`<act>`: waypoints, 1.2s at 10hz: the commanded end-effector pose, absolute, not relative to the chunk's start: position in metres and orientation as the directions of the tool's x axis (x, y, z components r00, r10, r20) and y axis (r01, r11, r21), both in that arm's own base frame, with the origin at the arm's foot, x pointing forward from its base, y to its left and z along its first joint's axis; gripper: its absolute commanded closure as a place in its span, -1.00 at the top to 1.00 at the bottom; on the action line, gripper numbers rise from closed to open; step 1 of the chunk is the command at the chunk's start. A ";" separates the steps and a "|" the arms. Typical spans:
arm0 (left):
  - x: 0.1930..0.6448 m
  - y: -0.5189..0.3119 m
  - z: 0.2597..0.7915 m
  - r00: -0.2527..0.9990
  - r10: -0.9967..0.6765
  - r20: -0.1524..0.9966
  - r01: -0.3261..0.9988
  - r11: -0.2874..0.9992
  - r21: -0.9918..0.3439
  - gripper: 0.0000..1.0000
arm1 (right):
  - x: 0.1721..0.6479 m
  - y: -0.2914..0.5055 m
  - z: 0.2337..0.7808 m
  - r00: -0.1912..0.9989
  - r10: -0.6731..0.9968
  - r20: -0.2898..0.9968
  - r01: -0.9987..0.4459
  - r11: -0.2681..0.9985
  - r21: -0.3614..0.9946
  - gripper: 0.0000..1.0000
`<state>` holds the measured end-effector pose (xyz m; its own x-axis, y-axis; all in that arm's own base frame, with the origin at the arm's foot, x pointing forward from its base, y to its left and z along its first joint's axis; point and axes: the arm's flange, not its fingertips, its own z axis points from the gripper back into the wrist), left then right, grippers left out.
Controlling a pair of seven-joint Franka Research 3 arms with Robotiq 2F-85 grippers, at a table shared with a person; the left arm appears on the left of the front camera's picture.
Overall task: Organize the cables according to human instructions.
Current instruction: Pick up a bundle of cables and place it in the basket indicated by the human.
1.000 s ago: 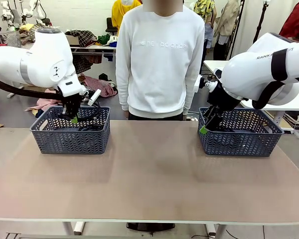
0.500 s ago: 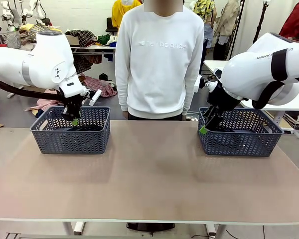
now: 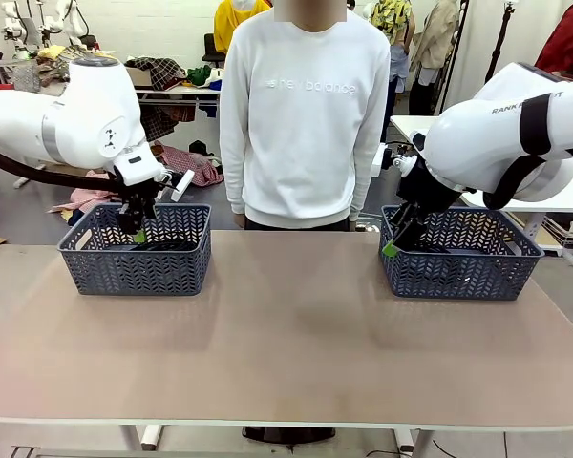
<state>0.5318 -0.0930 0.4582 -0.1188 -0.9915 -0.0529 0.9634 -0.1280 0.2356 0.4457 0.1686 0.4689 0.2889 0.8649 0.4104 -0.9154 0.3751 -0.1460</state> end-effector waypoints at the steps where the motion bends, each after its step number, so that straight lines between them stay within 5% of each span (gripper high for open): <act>1: 0.536 -0.091 0.458 -0.093 -0.995 -0.037 0.970 -0.098 0.223 0.92 | 0.445 0.169 0.469 0.288 0.865 0.410 -0.915 0.375 -0.149 1.00; 12: 0.536 -0.094 0.453 -0.105 -0.994 -0.041 0.969 -0.111 0.221 1.00 | 0.445 0.169 0.469 0.288 0.865 0.410 -0.915 0.375 -0.149 1.00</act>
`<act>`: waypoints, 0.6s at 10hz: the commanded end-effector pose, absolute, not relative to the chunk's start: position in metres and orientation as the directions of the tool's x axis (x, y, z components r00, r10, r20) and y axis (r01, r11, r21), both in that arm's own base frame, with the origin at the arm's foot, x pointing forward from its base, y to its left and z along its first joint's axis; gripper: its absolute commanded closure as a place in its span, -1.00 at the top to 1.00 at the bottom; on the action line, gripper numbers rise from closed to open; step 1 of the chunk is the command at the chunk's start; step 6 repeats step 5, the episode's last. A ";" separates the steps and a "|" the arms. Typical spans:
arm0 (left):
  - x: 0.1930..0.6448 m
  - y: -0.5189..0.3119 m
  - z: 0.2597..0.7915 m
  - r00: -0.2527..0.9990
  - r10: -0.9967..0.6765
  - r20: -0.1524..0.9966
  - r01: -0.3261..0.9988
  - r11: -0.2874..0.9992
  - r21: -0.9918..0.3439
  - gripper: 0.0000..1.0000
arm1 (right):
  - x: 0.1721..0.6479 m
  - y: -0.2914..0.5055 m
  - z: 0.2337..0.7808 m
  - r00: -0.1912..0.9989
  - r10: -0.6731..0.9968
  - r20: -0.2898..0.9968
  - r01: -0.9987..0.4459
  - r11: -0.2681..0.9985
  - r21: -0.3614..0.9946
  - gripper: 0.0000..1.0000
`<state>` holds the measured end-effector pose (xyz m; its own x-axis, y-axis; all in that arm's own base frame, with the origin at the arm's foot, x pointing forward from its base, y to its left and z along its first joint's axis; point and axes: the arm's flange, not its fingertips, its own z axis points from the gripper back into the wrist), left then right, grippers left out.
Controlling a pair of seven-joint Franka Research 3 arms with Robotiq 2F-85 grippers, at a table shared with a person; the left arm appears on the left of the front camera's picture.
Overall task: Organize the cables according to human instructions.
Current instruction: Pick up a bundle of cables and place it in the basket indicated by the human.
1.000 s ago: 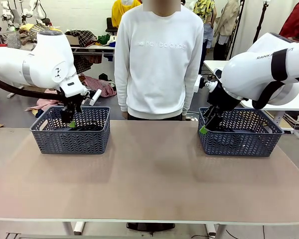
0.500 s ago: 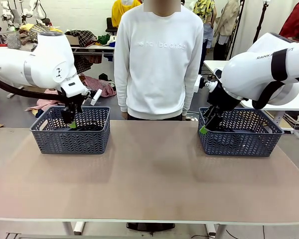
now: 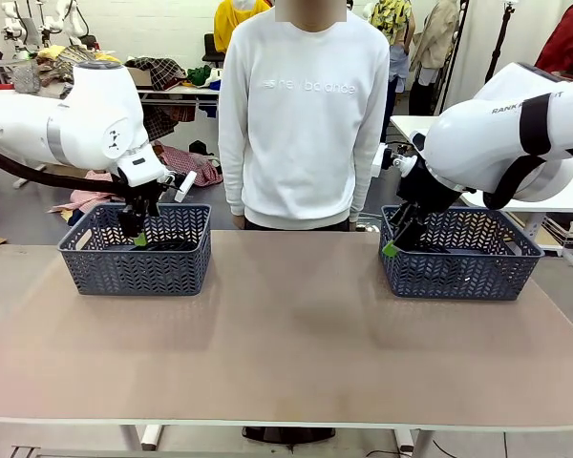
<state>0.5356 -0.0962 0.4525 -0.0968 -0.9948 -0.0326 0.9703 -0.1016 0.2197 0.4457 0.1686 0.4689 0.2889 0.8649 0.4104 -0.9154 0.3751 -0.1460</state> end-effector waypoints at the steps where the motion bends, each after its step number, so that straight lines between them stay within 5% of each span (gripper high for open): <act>1: 0.536 -0.094 0.453 -0.105 -0.994 -0.041 0.969 -0.111 0.221 1.00 | 0.445 0.169 0.469 0.288 0.865 0.410 -0.915 0.375 -0.149 1.00; 6: 0.536 -0.094 0.453 -0.105 -0.994 -0.041 0.969 -0.111 0.221 1.00 | 0.445 0.169 0.469 0.288 0.865 0.410 -0.915 0.375 -0.149 1.00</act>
